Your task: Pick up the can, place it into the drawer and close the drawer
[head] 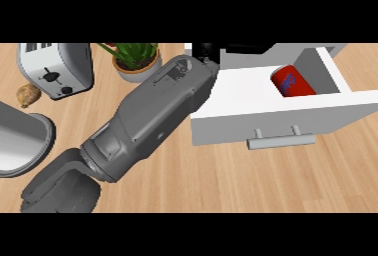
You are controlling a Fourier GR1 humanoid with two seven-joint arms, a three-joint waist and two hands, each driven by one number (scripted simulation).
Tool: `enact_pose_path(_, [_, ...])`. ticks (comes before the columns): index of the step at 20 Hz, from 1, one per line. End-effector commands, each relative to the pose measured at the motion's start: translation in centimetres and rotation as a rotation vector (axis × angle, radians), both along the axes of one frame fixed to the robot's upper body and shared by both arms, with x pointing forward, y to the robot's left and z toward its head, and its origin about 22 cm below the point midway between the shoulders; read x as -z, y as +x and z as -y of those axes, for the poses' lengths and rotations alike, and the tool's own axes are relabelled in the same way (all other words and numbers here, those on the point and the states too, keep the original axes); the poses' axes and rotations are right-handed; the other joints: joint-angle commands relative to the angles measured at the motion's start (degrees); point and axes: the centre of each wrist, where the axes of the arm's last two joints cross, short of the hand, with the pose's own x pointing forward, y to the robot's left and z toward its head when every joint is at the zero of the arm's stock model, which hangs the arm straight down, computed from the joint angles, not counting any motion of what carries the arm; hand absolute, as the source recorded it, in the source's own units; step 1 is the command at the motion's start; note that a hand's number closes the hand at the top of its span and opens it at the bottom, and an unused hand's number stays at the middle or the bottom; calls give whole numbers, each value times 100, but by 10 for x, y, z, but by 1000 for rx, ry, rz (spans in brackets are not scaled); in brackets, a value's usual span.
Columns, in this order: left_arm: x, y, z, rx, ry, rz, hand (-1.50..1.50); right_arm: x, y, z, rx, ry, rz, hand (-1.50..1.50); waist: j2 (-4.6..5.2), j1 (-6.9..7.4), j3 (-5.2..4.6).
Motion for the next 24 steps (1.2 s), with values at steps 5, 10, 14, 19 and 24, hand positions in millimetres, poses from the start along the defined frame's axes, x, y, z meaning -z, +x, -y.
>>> enact_pose_path(5, [12,0,-2,-56,0,5,-150,5,0,-1,-16,-1,-5,-150,22,-88,3])
enact_pose_path(10, [20,2,-7,-48,-10,9,-150,-5,7,10,13,-5,30,-150,11,-22,0])
enact_pose_path(14, [15,0,-4,-51,-47,28,-150,-18,-5,-8,-8,-189,110,-150,6,-78,0])
enact_pose_path(19, [2,-1,2,-12,-59,66,-150,-38,12,-10,-61,-361,184,-150,15,92,-2])
enact_pose_path(24, [-5,-4,7,-31,-73,123,-150,-48,24,-35,-37,-476,250,-150,12,199,-5])
